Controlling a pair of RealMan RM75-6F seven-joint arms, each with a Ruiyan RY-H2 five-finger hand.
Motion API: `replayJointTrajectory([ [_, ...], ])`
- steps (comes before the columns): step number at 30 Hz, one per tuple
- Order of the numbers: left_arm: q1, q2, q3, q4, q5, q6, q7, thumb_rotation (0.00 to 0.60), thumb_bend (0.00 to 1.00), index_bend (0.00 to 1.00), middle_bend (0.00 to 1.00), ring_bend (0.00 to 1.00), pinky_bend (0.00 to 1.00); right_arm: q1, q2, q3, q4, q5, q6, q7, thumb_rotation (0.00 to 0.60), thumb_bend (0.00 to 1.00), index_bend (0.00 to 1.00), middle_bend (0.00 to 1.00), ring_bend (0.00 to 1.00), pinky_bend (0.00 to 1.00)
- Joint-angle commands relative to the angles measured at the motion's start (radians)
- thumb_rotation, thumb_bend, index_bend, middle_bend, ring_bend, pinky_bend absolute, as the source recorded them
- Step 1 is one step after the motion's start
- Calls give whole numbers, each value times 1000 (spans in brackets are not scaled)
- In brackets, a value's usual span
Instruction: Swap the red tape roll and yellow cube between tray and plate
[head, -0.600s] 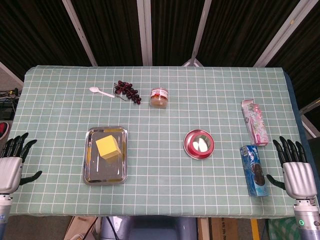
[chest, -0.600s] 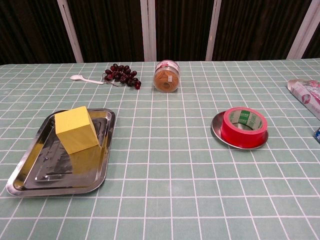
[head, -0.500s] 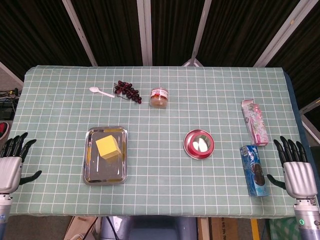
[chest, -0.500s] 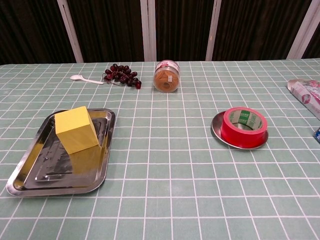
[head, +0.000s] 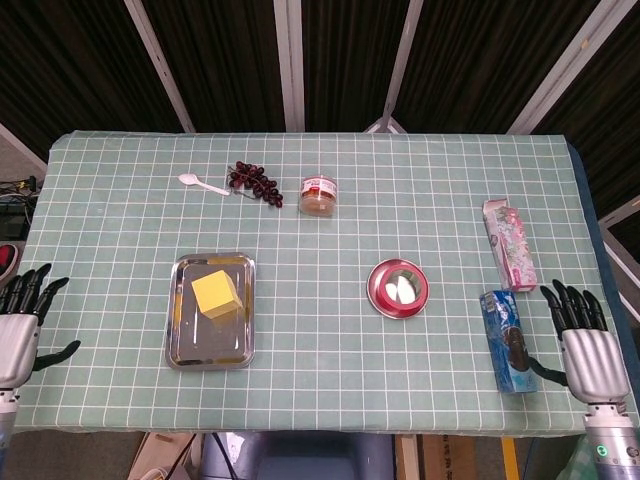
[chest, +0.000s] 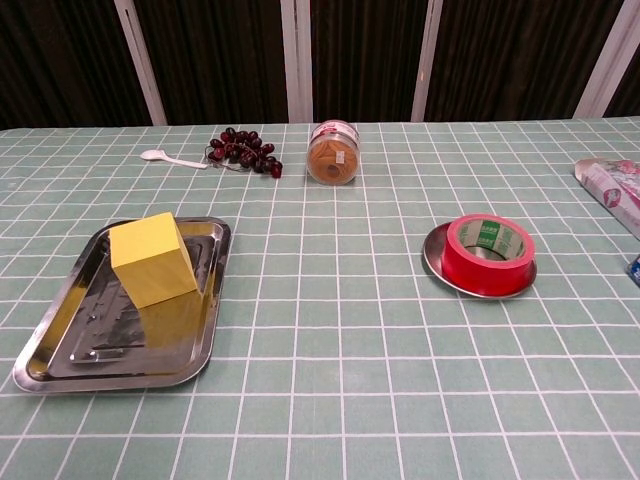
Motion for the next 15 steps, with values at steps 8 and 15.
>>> replayJointTrajectory([
  [8,5,-6,-8,-10,-8,6,21,600,44,164,0,0,7,100,18,10,-102,51,-196,18,600,17,16,0,0,0],
  [15,14,-5,-21,-2,-22,21,22,600,44,164,0,0,7,274,-19,96,-157,268,-436,-119,600,18,15,0,0,0],
])
